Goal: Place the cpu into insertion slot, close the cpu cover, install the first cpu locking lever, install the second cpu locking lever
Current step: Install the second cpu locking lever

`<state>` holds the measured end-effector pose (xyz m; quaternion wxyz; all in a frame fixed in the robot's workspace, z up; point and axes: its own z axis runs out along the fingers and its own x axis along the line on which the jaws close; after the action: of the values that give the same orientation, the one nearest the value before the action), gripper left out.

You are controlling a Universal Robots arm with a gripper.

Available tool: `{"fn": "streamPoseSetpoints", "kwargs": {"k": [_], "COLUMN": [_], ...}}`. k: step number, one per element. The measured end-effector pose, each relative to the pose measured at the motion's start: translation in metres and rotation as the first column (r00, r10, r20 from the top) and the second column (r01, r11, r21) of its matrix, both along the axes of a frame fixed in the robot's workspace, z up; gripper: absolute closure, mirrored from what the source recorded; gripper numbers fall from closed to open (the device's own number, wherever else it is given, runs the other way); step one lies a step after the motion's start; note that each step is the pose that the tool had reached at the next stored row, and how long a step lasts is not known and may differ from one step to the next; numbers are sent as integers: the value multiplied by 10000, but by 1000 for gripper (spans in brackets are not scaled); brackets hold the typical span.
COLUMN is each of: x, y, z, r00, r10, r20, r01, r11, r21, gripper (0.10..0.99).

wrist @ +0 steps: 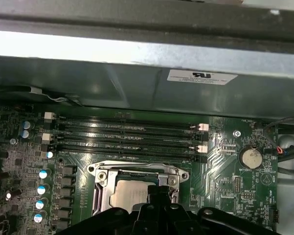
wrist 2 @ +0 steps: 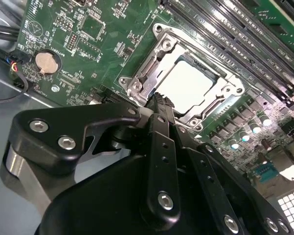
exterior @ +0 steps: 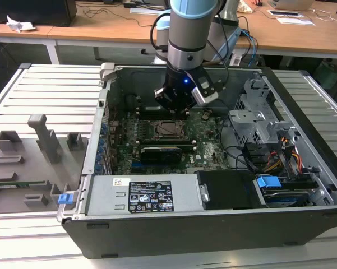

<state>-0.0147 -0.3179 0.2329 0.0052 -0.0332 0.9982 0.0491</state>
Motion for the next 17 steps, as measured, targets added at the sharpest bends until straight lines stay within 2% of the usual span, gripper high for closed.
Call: {"fn": "streamPoseSetpoints", "kwargs": {"k": [5, 17], "x": [1, 1], "y": [0, -40], "z": [81, 86], "r00": [10000, 10000], "r10": [1, 2], "r20": [2, 1], "r01": [-1, -2], "r11": [10000, 10000], "r21": [4, 3], "gripper": [980, 980]}}
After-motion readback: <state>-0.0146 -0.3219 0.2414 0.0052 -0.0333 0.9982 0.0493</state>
